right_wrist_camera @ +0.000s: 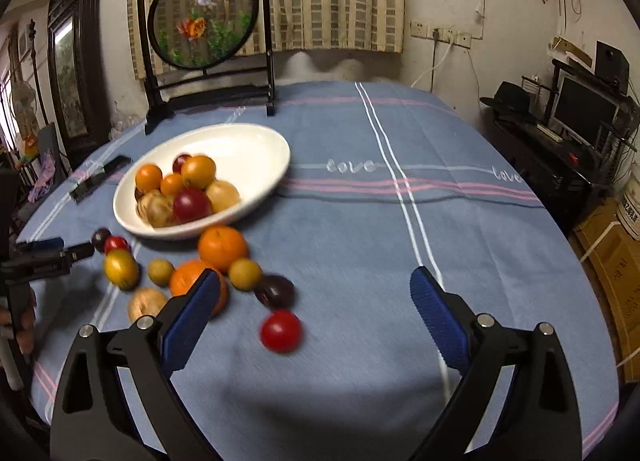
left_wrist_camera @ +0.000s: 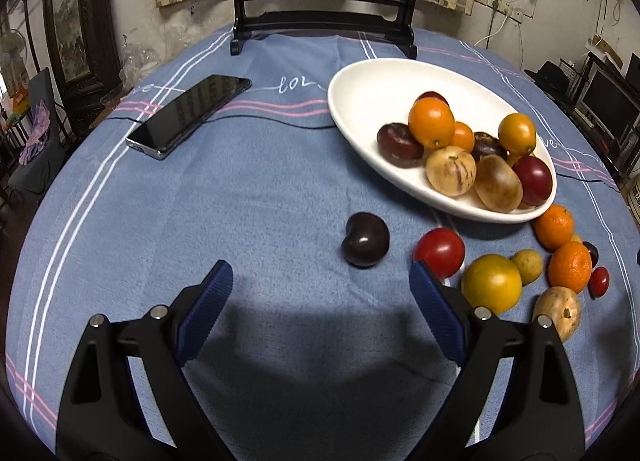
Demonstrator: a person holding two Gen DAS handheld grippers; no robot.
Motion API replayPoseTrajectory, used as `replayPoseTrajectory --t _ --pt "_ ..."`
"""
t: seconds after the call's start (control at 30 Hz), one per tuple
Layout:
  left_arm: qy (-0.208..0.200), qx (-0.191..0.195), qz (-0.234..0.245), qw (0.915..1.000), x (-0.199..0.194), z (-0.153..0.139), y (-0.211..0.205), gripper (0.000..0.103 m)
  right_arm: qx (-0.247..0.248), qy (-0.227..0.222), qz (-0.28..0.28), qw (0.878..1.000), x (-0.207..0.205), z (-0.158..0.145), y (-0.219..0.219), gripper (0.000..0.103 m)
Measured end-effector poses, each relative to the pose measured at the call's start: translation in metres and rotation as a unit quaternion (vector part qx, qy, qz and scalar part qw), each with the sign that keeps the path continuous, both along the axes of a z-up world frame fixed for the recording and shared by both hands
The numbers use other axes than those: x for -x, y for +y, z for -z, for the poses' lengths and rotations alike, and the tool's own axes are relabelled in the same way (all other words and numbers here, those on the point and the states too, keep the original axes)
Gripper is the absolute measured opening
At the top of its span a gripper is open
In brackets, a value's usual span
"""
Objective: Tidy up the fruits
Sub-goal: 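Withdraw both open tools from the plate toward the remaining fruits, then grasp a red tomato with the right tool while the left tool grasps a dark purple fruit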
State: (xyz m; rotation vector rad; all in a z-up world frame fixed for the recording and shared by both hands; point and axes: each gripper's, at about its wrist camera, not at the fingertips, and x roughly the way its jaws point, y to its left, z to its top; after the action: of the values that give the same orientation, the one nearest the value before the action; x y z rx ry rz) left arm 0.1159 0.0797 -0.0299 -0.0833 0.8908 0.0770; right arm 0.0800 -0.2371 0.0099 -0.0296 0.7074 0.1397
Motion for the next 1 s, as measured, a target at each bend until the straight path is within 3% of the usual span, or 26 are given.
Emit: replayPoseTrajectory --t 0.13,0.2,0.3,0.6,0.63,0.7,0.93,1.0 --pt "0.008 0.007 0.0 0.9999 0.0 0.004 -0.001 0.091 0.022 0.038 -0.024 0.999 0.006 0.011 0.002 0.095" --pt "0.007 0.008 0.0 0.9999 0.001 0.004 -0.001 0.091 0.037 0.058 -0.036 0.997 0.005 0.017 0.009 0.074" --pt "0.009 0.015 -0.001 0.9998 0.002 0.005 0.001 0.091 0.039 0.086 -0.044 0.995 -0.001 0.029 0.015 0.064" --pt "0.016 0.021 0.003 0.9997 0.002 0.008 0.0 0.091 0.025 0.128 -0.036 0.991 -0.021 0.053 0.026 0.056" --pt "0.017 0.021 0.002 0.9996 0.002 0.009 0.001 0.091 0.022 0.127 -0.035 0.991 -0.023 0.052 0.026 0.05" --pt "0.017 0.022 0.001 0.9996 0.002 0.008 0.001 0.091 0.017 0.127 -0.035 0.991 -0.024 0.051 0.026 0.029" --pt "0.002 0.02 0.0 0.9998 -0.001 0.002 0.003 0.091 -0.013 0.115 -0.048 0.992 -0.021 0.045 0.026 0.028" --pt "0.009 0.007 0.0 0.9999 -0.008 0.002 0.002 0.086 -0.013 0.116 -0.05 0.992 -0.02 0.046 0.027 0.028"
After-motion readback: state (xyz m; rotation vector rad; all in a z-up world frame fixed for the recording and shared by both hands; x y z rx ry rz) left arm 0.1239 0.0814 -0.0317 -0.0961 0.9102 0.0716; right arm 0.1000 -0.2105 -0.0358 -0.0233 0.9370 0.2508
